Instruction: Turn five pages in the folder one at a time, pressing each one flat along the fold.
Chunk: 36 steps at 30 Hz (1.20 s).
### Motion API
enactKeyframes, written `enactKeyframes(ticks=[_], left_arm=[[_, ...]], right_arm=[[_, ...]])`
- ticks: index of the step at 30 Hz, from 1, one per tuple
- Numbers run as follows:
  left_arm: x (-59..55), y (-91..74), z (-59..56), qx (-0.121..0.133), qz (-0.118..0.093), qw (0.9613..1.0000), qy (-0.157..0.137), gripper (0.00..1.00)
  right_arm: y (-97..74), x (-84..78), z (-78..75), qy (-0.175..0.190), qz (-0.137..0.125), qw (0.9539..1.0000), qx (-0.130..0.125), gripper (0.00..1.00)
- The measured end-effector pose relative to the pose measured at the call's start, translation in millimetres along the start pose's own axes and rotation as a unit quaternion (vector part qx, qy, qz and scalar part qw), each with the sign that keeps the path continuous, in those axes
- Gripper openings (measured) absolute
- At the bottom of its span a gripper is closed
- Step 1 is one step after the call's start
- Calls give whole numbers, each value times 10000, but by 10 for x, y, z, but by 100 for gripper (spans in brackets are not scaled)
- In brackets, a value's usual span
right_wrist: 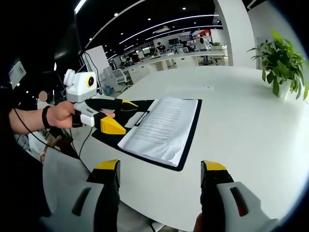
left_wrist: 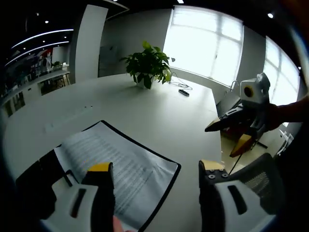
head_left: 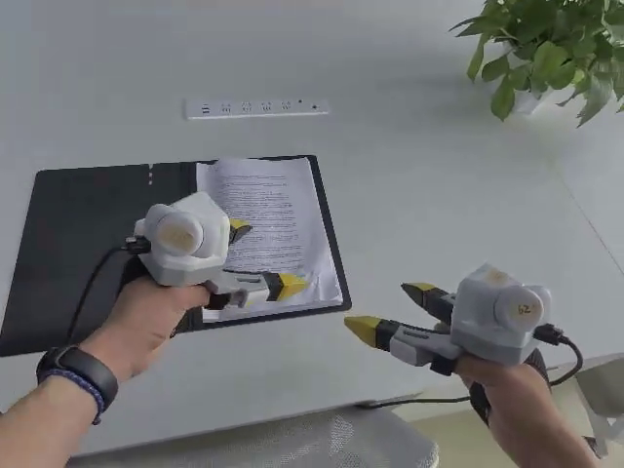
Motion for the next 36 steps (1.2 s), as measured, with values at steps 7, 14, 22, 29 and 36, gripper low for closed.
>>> enactKeyframes(ticks=[7,14,22,29,36], left_arm=[[-131,328,-84,16,235,9997,75,70],[-300,602,-132,133,469,9988,23,68],[-458,824,-127,434,655,9969,90,68],[-496,932,-139,733,554,9953,295,64],[-552,916,-143,811,351,9938,675,64]], right_arm=[[-24,-32,-53,94,-17,10000,-12,66],[-1,-70,-91,161,17,9999,28,66],[-14,-55,-128,222,-2,9997,64,65],[-33,-73,-146,264,34,9996,106,65],[-11,-92,-185,289,60,9994,152,65]])
Point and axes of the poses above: the centre of the closed fingertips' face, and the gripper's own axes: y roughly forward along the fingers, z roughly to its left, x roughly out of its top, the point moved 6 cm from there along -y, roughly backward along the fingers, and after that the axes turned 12 degrees about x, right-handed, at the moved point
